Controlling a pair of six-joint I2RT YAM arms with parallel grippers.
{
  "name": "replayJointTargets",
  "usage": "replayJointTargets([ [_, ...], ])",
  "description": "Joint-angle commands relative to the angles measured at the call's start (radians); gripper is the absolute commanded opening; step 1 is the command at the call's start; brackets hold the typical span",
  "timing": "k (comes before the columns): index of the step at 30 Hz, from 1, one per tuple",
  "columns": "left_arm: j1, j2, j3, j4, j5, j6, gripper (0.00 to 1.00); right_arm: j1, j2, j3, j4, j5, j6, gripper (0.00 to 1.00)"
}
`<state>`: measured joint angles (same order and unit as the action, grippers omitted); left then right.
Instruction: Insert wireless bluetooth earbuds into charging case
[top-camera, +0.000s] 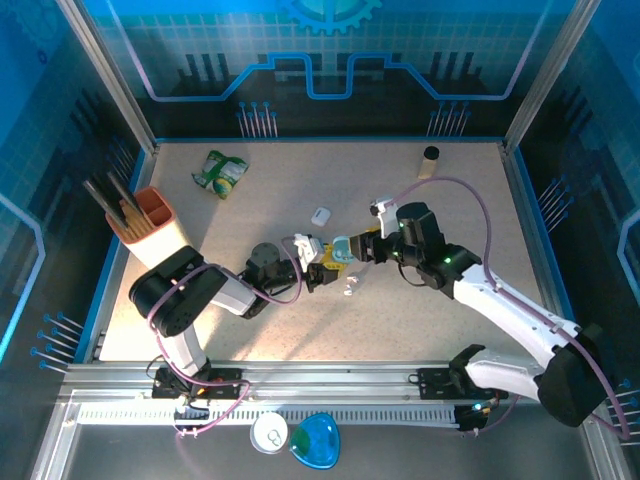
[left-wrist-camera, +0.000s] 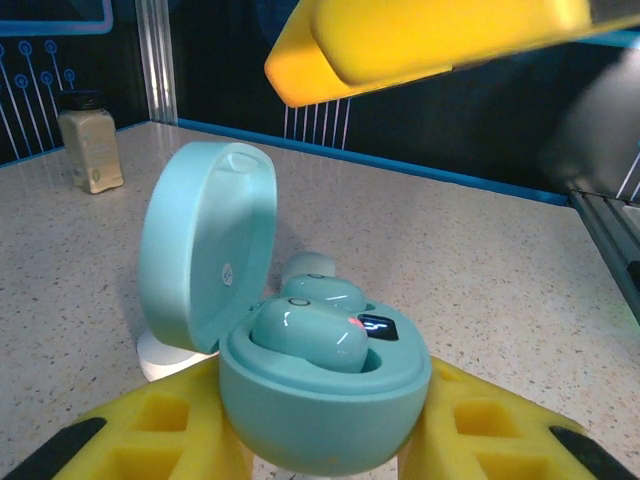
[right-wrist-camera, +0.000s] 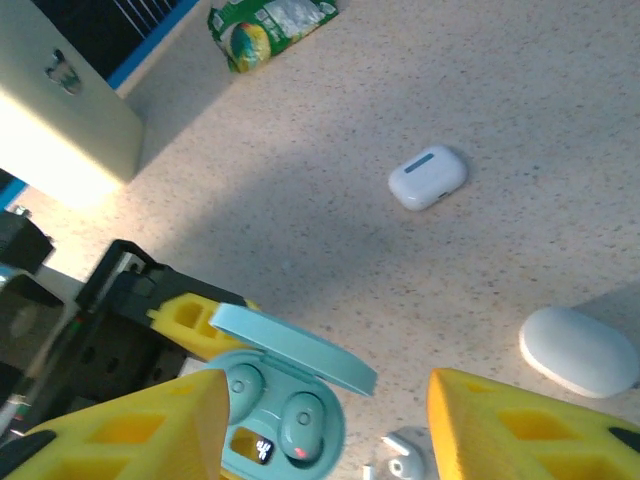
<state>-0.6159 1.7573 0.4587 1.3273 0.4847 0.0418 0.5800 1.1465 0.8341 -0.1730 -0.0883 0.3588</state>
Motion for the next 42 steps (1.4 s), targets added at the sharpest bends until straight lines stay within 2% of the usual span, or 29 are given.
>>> replayJointTargets([
  [1, 0.008, 0.016, -0.006, 0.073, 0.044, -0.003, 0.30, -0.006, 0.051, 0.094, -0.029, -0.036, 0.076, 0.50],
  [5, 0.008, 0.010, -0.003, 0.073, 0.042, -0.013, 0.30, -0.012, 0.163, 0.203, -0.181, -0.009, 0.066, 0.45],
  [11, 0.007, -0.011, -0.003, 0.073, 0.011, -0.044, 0.30, -0.012, 0.213, 0.238, -0.235, -0.031, 0.035, 0.44],
  [15, 0.008, -0.018, -0.002, 0.074, -0.051, -0.071, 0.30, -0.012, 0.186, 0.223, -0.261, -0.060, -0.002, 0.49],
  [19, 0.007, -0.024, 0.009, 0.073, -0.067, -0.091, 0.31, -0.017, 0.127, 0.189, -0.254, -0.038, 0.010, 0.57],
  [22, 0.008, -0.024, 0.026, 0.074, -0.066, -0.107, 0.31, -0.045, 0.075, 0.156, -0.214, -0.069, 0.077, 0.62],
  [25, 0.008, -0.024, 0.045, 0.074, -0.063, -0.113, 0.31, -0.097, 0.015, 0.097, -0.136, -0.158, 0.186, 0.71],
  [29, 0.008, -0.033, 0.064, 0.074, -0.061, -0.129, 0.31, -0.170, -0.042, 0.016, -0.050, -0.288, 0.333, 0.77],
  [33, 0.007, -0.046, 0.074, 0.075, -0.070, -0.136, 0.32, -0.219, -0.066, -0.019, -0.014, -0.393, 0.423, 0.78],
  [37, 0.008, -0.060, 0.074, 0.075, -0.068, -0.140, 0.32, -0.226, -0.071, -0.039, 0.017, -0.457, 0.483, 0.79],
  [42, 0.006, -0.074, 0.081, 0.075, -0.062, -0.139, 0.32, -0.226, -0.045, -0.109, 0.181, -0.549, 0.635, 0.79],
])
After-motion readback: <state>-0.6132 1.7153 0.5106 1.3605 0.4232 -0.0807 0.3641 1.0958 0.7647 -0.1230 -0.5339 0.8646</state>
